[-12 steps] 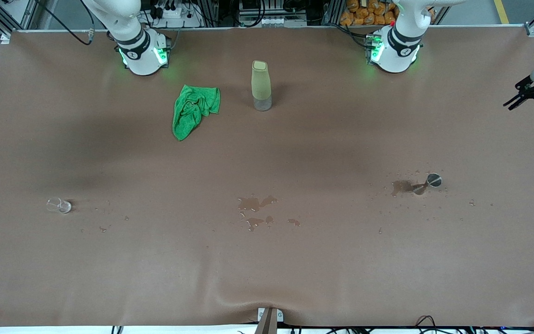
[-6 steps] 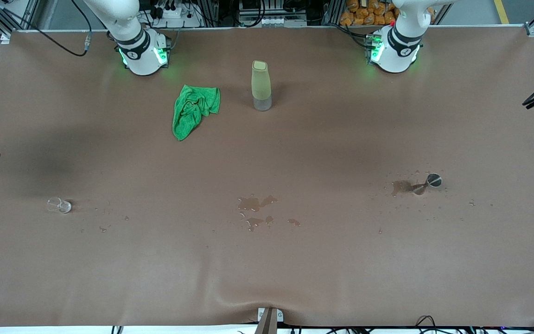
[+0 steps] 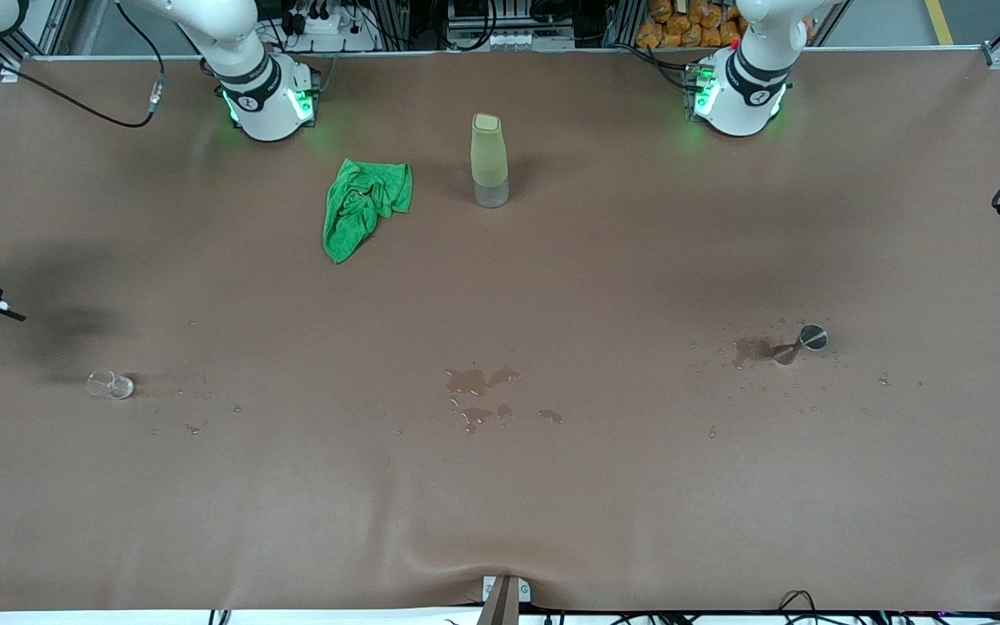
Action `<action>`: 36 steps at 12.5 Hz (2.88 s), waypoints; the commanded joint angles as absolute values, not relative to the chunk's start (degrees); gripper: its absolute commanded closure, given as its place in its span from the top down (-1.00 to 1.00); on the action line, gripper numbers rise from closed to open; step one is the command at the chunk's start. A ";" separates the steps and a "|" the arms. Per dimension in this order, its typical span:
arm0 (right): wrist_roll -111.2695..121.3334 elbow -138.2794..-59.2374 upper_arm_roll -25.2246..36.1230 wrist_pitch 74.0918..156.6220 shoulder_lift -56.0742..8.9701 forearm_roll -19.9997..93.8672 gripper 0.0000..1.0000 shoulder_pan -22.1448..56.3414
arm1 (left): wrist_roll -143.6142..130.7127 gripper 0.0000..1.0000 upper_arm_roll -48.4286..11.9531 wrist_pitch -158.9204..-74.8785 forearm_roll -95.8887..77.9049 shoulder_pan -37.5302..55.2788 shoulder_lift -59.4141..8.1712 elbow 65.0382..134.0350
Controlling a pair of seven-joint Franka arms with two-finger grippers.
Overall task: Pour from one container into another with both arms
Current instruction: 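Reach the right gripper to the beaker while the left gripper reaches the jigger, then grasp the beaker with the right gripper while the left gripper grasps the jigger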
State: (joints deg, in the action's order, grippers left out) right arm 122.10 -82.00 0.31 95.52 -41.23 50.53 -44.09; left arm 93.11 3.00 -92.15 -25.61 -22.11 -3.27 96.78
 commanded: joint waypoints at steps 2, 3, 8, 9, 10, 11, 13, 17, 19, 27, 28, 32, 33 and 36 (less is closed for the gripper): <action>132.68 -79.80 -0.97 94.75 -46.92 58.87 1.00 -46.84 | 102.01 1.00 2.46 -91.85 -30.83 -26.79 -7.54 98.52; 134.45 -79.80 -0.88 94.75 -48.41 60.54 1.00 -46.85 | 105.52 1.00 2.46 -91.76 -33.11 -28.02 -9.30 99.31; 138.69 -79.89 -1.32 94.83 -54.40 62.84 1.00 -45.79 | 116.88 1.00 2.37 -91.76 -41.73 -31.80 -17.30 102.47; 138.87 -79.98 -1.32 94.75 -55.19 63.80 1.00 -45.36 | 119.50 1.00 2.37 -91.41 -43.84 -32.08 -18.97 103.18; 140.00 -80.07 -1.32 94.75 -56.24 65.20 1.00 -45.35 | 121.62 1.00 2.37 -91.41 -45.34 -32.08 -20.46 103.71; 142.10 -80.07 -1.32 94.75 -57.03 66.43 1.00 -45.09 | 123.12 1.00 2.37 -91.41 -46.05 -32.34 -21.78 104.15; 143.87 -80.24 -1.32 94.83 -58.26 67.85 1.00 -45.00 | 127.16 1.00 2.37 -91.41 -48.07 -32.43 -24.94 104.24; 145.28 -80.24 -1.32 94.83 -59.59 69.87 1.00 -43.33 | 136.83 1.00 2.37 -91.32 -51.33 -33.04 -31.19 104.15; 145.55 -80.24 -1.32 94.83 -60.55 70.92 1.00 -42.81 | 141.30 1.00 2.20 -91.32 -52.90 -33.40 -34.17 103.98; 145.63 -80.24 -1.32 96.50 -62.14 74.00 1.00 -40.17 | 147.57 1.00 2.11 -91.49 -59.32 -32.70 -40.95 103.62; 145.63 -80.16 -1.32 96.59 -62.14 74.35 1.00 -39.73 | 147.66 1.00 1.94 -91.49 -60.02 -32.52 -41.57 103.36; 145.72 -80.07 -1.32 96.77 -63.01 76.28 0.98 -38.50 | 148.71 1.00 1.76 -91.67 -64.15 -30.86 -44.20 103.01; 145.72 -80.07 -1.32 97.03 -63.10 76.29 0.40 -38.32 | 148.71 1.00 1.76 -91.84 -64.86 -30.50 -44.91 102.83; 145.81 -80.16 -1.32 97.56 -63.19 76.20 -1.00 -38.41 | 148.71 1.00 1.67 -91.93 -67.14 -28.92 -46.66 102.39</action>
